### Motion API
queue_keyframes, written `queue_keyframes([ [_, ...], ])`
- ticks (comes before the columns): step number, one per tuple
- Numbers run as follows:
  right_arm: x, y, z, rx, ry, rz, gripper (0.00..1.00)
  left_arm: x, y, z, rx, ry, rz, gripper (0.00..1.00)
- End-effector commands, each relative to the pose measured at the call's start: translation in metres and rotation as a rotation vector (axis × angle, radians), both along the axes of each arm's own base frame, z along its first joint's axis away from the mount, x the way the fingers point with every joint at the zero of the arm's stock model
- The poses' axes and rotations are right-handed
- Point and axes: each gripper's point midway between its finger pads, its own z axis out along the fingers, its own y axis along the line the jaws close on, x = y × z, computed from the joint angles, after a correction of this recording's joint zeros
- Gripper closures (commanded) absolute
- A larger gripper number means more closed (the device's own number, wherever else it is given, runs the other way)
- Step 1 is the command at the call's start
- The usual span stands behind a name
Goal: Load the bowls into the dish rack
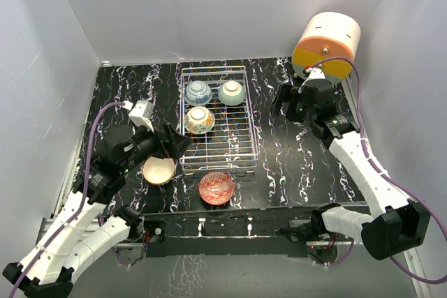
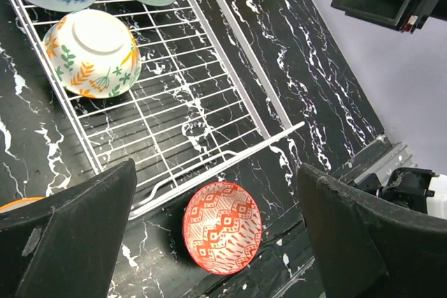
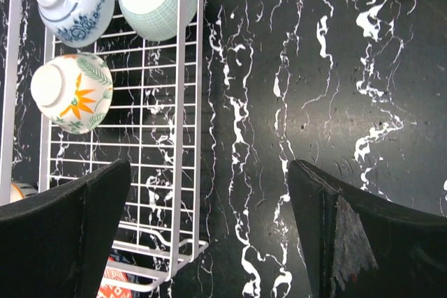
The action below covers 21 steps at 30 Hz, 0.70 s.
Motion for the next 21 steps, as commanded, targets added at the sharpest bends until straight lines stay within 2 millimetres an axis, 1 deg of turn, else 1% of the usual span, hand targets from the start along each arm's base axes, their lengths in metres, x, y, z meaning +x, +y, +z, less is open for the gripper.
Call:
queue_keyframes([
  [1,-0.004,0.001,0.018,0.047,-0.042,0.036,0.01,0.002,-0.012,0.022,-0.057,-0.058,-0.041,0.05],
  [5,-0.002,0.002,0.015,0.074,-0.025,0.05,0.01,0.022,-0.011,0.027,0.022,-0.052,-0.005,0.04],
  [8,-0.003,0.004,0.013,0.092,-0.019,0.056,0.01,0.031,-0.02,0.034,0.031,-0.051,-0.007,0.04],
  [10,-0.006,0.004,0.015,0.095,-0.022,0.063,0.01,0.036,-0.025,0.035,0.044,-0.052,0.011,0.04],
  [13,-0.009,0.0,0.017,0.07,-0.032,0.06,0.01,0.04,-0.031,0.025,0.101,-0.039,0.048,0.04],
  [17,-0.013,0.0,0.017,0.054,-0.03,0.077,0.01,0.037,-0.048,0.007,0.18,-0.023,0.087,0.04],
  [18,-0.014,0.0,0.018,0.056,-0.032,0.08,0.01,0.035,-0.048,0.005,0.191,-0.024,0.111,0.04],
  [19,-0.014,0.0,0.018,0.054,-0.036,0.084,0.01,0.034,-0.043,0.002,0.208,-0.02,0.153,0.04],
  [21,-0.015,0.0,0.018,0.05,-0.038,0.089,0.01,0.035,-0.021,0.003,0.217,-0.025,0.269,0.04],
])
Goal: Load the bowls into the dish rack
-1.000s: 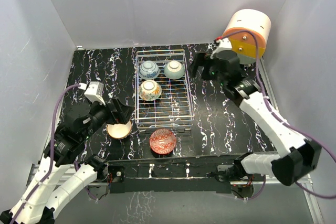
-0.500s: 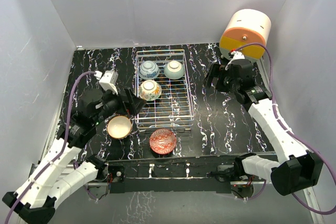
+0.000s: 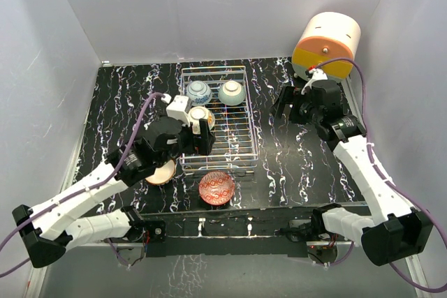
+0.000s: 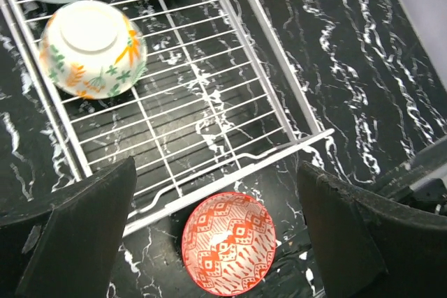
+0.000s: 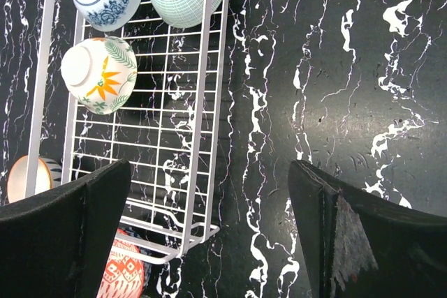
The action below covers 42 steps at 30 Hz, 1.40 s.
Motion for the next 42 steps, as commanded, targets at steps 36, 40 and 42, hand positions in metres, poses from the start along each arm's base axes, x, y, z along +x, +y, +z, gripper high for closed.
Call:
queue_keyframes([
  [36,-0.025,0.046,0.029,0.068,-0.077,0.269,0.01,-0.025,0.149,-0.048,-0.007,0.021,0.718,0.25],
  [40,-0.049,0.093,0.048,0.047,-0.105,0.358,0.01,-0.017,0.149,0.018,-0.026,-0.081,0.679,0.23],
  [42,-0.062,0.12,0.058,0.035,-0.125,0.408,0.01,-0.016,0.154,0.051,-0.015,-0.133,0.672,0.22],
])
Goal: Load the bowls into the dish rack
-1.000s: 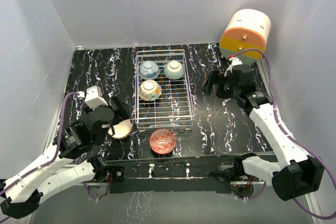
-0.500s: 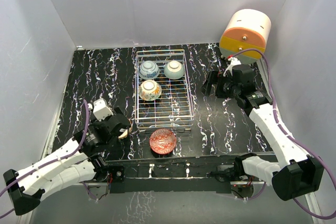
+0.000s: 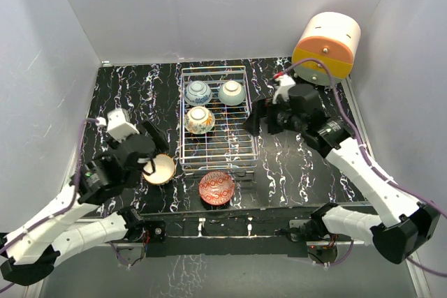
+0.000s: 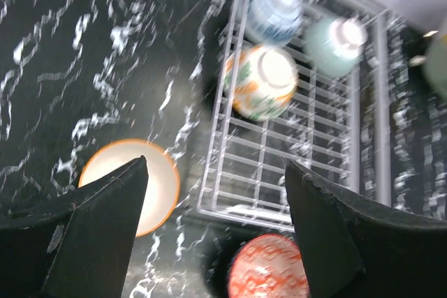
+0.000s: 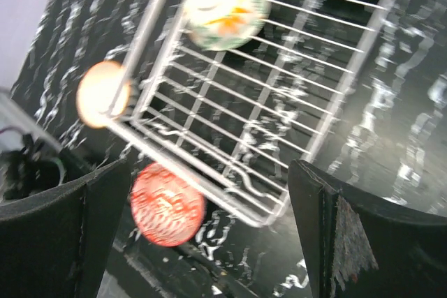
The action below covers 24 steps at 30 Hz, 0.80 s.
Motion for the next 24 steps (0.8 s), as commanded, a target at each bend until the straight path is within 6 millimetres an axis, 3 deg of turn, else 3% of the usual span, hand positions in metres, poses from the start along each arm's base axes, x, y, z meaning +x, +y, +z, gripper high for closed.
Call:
queue_keyframes([
  [1,-0.022,0.055,0.052,0.023,-0.129,0.105,0.01,0.007,0.02,0.087,0.082,-0.156,0.006,0.22],
  [6,-0.05,0.112,0.064,0.036,-0.168,0.244,0.01,-0.004,0.051,0.179,0.083,-0.312,0.026,0.21],
  [10,-0.085,0.177,0.059,0.015,-0.212,0.407,0.01,-0.019,0.073,0.224,0.024,-0.43,0.023,0.21],
  [13,-0.112,0.226,0.043,-0.013,-0.221,0.54,0.01,-0.029,0.081,0.243,-0.024,-0.493,0.001,0.21],
  [16,-0.129,0.264,0.033,-0.044,-0.244,0.624,0.01,-0.039,0.084,0.261,-0.058,-0.539,-0.054,0.21],
  [21,-0.133,0.307,0.014,-0.047,-0.249,0.7,0.0,-0.051,0.085,0.269,-0.074,-0.573,-0.126,0.21],
  [24,-0.131,0.329,-0.019,-0.1,-0.226,0.746,0.01,-0.055,0.089,0.268,-0.073,-0.567,-0.132,0.21],
])
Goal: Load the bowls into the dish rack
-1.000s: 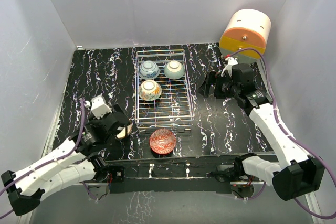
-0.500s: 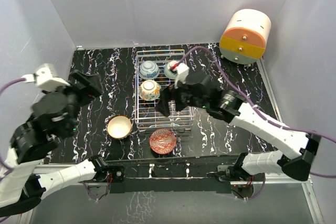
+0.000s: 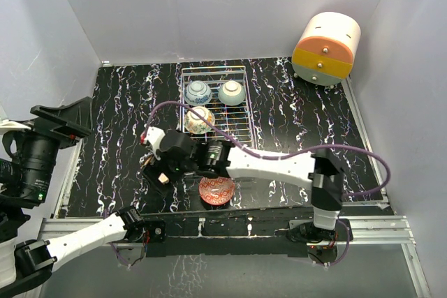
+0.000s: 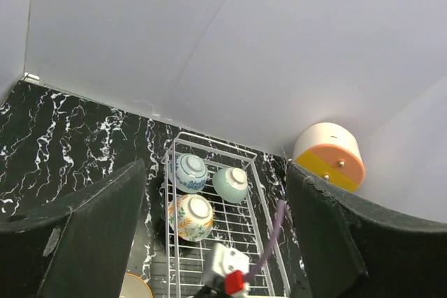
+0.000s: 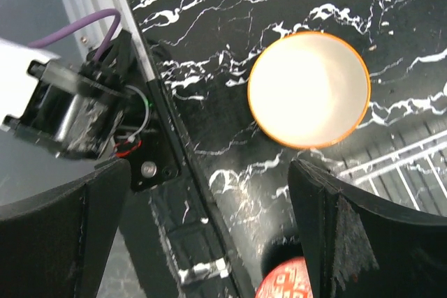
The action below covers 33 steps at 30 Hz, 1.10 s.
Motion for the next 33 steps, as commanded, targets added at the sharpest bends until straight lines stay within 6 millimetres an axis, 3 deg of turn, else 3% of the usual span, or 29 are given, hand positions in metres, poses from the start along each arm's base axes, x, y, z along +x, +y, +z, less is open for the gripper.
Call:
queue_keyframes([
  [1,0.015,0.039,0.014,0.073,-0.075,0.051,0.01,-0.007,0.001,0.002,0.039,-0.01,-0.041,0.21],
  [4,0.022,0.051,-0.013,0.005,-0.093,0.071,0.01,-0.009,0.002,-0.001,0.037,-0.011,-0.051,0.21],
  [12,0.029,0.073,-0.052,-0.057,-0.115,0.116,0.01,-0.011,0.001,-0.012,0.036,0.007,-0.064,0.21],
  [18,0.033,0.077,-0.089,-0.116,-0.1,0.112,0.03,-0.014,0.002,-0.017,0.023,0.014,-0.074,0.21],
  [33,0.043,0.074,-0.132,-0.194,-0.134,0.091,0.11,-0.014,0.004,-0.024,0.024,0.024,-0.066,0.21],
])
